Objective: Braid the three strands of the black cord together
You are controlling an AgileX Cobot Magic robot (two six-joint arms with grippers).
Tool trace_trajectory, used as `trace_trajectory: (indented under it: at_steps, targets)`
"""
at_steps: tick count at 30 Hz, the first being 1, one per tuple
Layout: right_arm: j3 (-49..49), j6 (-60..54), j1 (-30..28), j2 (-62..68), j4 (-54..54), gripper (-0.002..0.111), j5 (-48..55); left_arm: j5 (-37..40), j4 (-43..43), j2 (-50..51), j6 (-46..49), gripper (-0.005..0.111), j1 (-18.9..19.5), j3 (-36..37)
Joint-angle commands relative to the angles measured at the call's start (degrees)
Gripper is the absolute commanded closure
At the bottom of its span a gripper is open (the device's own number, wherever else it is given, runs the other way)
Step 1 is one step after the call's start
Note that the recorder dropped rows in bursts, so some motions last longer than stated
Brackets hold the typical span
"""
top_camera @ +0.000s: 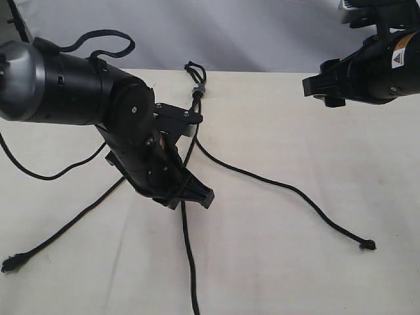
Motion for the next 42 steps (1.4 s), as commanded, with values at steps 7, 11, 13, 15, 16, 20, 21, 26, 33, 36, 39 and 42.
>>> trace_trajectory:
  at_steps: [7, 11, 13, 15, 16, 20, 21, 26, 33, 36, 39, 42]
  targets:
    - [0.08, 0.12, -0.37, -0.16, -0.01, 0.044, -0.37, -4.18, -4.2, 5.39, -1.84, 0.05, -0.32, -0.31]
    - [0.08, 0.12, -0.37, -0.16, -0.01, 0.044, -0.37, -6.12, -4.2, 7.13, -2.41, 0.05, -0.32, -0.31]
    - [0.08, 0.12, -0.37, -0.16, -0.01, 0.044, -0.37, -6.26, -3.76, 7.93, -3.02, 0.05, -0.32, -0.31]
    - [0.08, 0.12, -0.37, -0.16, -0.01, 0.044, -0.37, -6.15, -3.5, 8.65, -3.02, 0.051, -0.32, -0.31]
    - [0.08, 0.12, -0.37, -0.16, -0.01, 0.044, -0.37, -5.8, -2.92, 9.06, -3.02, 0.053, -0.32, -0.31]
    - [0.08, 0.12, -0.37, -0.16, -0.01, 0.044, -0.37, -3.59, 1.04, 9.38, -3.02, 0.078, -0.32, -0.31]
    - [0.08, 0.12, -0.37, -0.16, -0.01, 0.044, -0.37, -2.78, 1.87, 9.38, -3.02, 0.087, -0.32, -0.31]
    - [0.08, 0.11, -0.37, -0.16, -0.01, 0.044, -0.48, -0.7, 4.25, 9.38, -2.54, 0.106, -0.32, -0.31]
    - [0.08, 0.25, -0.37, -0.16, -0.01, 0.044, -0.51, 4.58, 7.47, 5.25, -0.2, 0.106, -0.32, -3.4]
    - [0.08, 0.25, -0.37, -0.16, -0.01, 0.044, -0.51, 7.63, 14.44, 2.74, -0.1, 0.106, -0.19, -5.75]
    - [0.08, 0.25, -0.37, -0.16, -0.01, 0.044, -0.4, 9.72, 26.0, 1.92, -0.01, 0.106, -0.19, -6.68]
    - [0.08, 0.25, -0.37, -0.16, -0.01, 0.044, -0.4, 9.54, 33.05, 2.28, 1.43, 0.106, -0.19, -6.68]
